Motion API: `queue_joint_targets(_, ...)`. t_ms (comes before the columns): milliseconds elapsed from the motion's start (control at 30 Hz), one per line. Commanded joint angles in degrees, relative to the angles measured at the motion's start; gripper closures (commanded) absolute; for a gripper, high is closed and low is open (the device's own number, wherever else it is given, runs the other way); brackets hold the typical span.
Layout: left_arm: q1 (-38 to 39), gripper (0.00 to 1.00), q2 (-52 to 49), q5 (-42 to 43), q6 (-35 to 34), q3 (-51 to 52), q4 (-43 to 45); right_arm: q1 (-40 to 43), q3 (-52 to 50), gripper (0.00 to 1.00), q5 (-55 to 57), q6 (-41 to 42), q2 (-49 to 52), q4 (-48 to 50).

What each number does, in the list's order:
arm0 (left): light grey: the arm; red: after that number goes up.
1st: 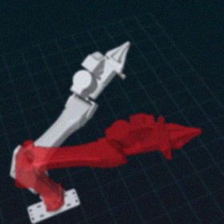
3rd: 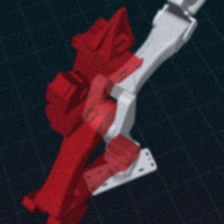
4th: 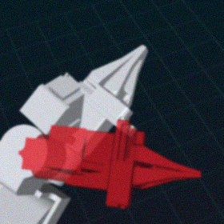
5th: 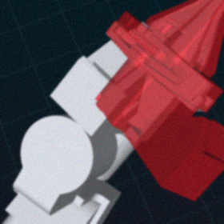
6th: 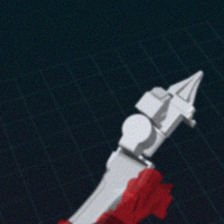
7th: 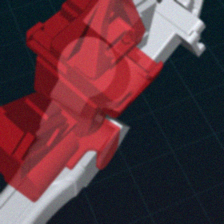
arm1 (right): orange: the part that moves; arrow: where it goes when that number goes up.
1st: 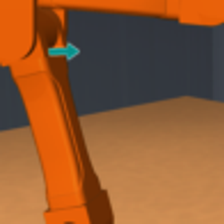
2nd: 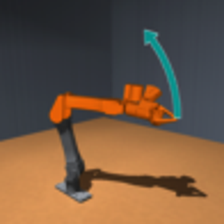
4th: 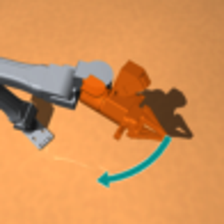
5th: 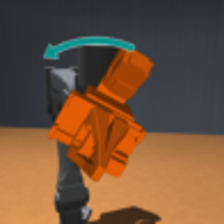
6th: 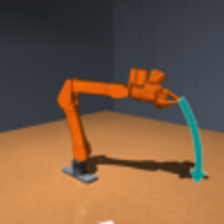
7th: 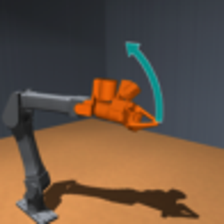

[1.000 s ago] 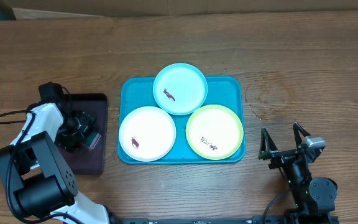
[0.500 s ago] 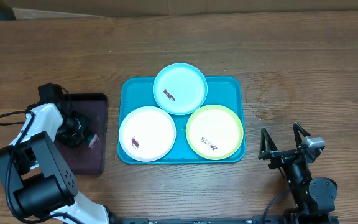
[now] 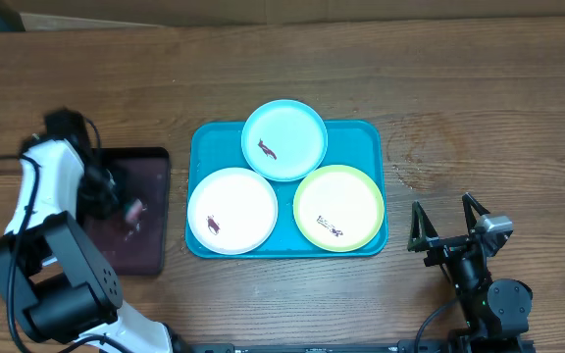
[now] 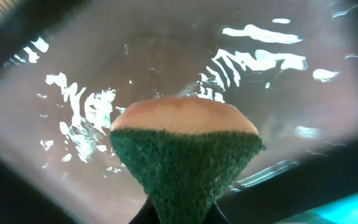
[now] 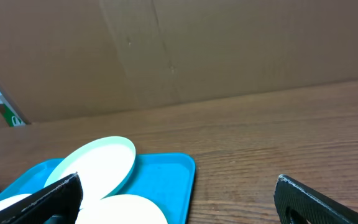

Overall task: Clean dirty plates on tray and stack at the side
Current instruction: 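Lift the sponge with the left gripper above the dark tray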

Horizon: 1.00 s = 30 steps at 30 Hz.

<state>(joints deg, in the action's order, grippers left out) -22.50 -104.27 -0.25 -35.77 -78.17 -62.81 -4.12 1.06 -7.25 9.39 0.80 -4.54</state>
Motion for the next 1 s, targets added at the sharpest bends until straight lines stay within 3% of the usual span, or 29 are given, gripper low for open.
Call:
queue_joint_targets(0,0.02,0.96,2.05,-0.55,1.75,-9.64,-4.83,0.28,-0.59,0.00,-0.11,-0.02,-0.50,0.35)
queue_joint_targets(233,0.07,0.96,2.86,-0.48,2.38,-15.69,-8.92,0.31,-0.59,0.00,-0.11,-0.02,-0.50,0.35)
queue_joint_targets(533,0.42,0.96,2.25,-1.88,2.40,4.39,5.77,0.31,-0.59,0.00,-0.11,-0.02,-0.50,0.35)
queue_joint_targets(633,0.09,0.96,2.29,-0.24,4.48,5.75,6.29,0.31,-0.59,0.00,-0.11,-0.02,-0.50,0.35)
queue_joint_targets(800,-0.09,0.96,3.06,5.66,11.41,-4.92,-1.81,0.31,-0.59,0.00,-0.11,-0.02,-0.50,0.35)
queue_joint_targets(967,0.37,0.96,3.76,6.47,12.02,-19.26,-11.17,0.31,-0.59,0.00,-0.11,-0.02,-0.50,0.35)
